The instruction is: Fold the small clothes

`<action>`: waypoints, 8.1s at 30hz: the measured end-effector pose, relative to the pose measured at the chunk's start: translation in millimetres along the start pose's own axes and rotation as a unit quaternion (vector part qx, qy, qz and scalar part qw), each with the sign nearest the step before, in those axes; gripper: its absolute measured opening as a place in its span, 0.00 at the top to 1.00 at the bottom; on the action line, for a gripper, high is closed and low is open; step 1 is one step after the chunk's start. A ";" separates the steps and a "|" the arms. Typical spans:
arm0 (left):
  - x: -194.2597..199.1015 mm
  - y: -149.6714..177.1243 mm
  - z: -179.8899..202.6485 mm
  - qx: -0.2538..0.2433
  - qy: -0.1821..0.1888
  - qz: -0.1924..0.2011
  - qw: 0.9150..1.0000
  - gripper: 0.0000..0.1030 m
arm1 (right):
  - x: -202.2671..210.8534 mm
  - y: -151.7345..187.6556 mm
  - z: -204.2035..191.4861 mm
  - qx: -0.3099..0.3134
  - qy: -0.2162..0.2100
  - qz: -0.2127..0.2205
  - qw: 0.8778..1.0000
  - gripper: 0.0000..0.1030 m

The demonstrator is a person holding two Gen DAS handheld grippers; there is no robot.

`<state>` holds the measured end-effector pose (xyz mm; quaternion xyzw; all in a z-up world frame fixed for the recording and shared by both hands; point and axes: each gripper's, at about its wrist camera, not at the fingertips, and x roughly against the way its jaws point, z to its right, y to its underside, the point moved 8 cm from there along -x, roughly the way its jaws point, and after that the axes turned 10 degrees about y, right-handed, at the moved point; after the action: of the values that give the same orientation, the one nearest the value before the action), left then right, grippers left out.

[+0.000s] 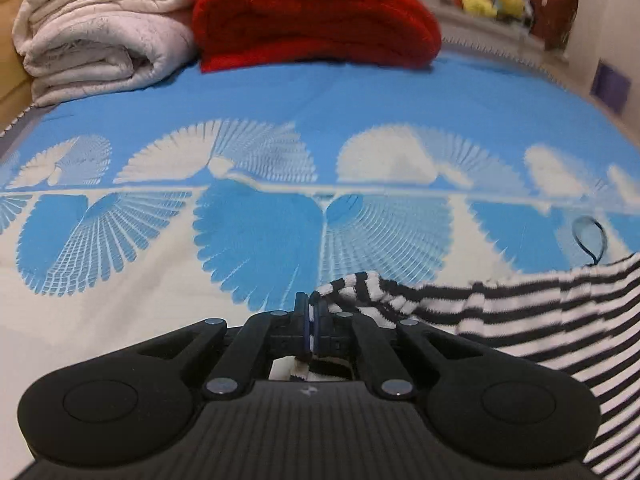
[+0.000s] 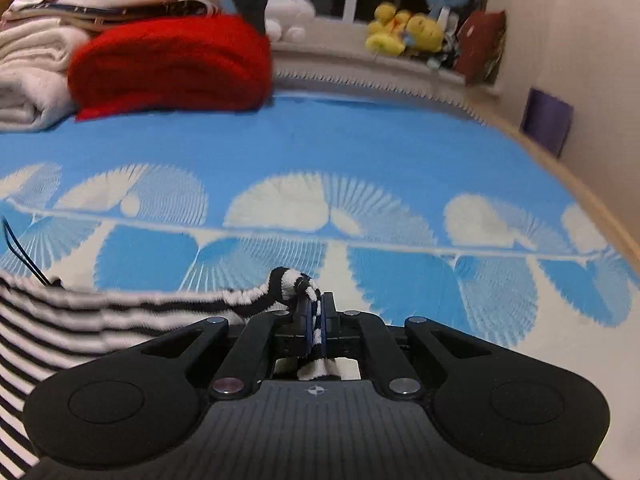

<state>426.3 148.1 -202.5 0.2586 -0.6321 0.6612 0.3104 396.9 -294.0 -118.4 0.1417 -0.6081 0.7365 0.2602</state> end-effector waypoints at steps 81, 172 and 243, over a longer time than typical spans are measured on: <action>95.6 165.5 25.6 -0.030 0.122 -0.209 0.970 0.35 | 117.9 176.7 90.5 -0.026 -0.098 -0.266 0.959 1.00; 146.2 207.8 -47.1 0.391 0.136 -0.073 0.908 0.62 | 169.5 85.1 89.7 -0.136 -0.051 -0.046 0.988 0.51; 198.5 116.7 288.1 -0.162 0.337 -0.093 0.923 0.71 | 149.4 70.8 69.2 -0.245 -0.220 -0.088 0.940 0.51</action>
<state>192.0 -123.4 -116.2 0.0243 -0.5621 0.5657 0.6028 226.9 -338.4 -82.9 0.2845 -0.7972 0.4893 0.2102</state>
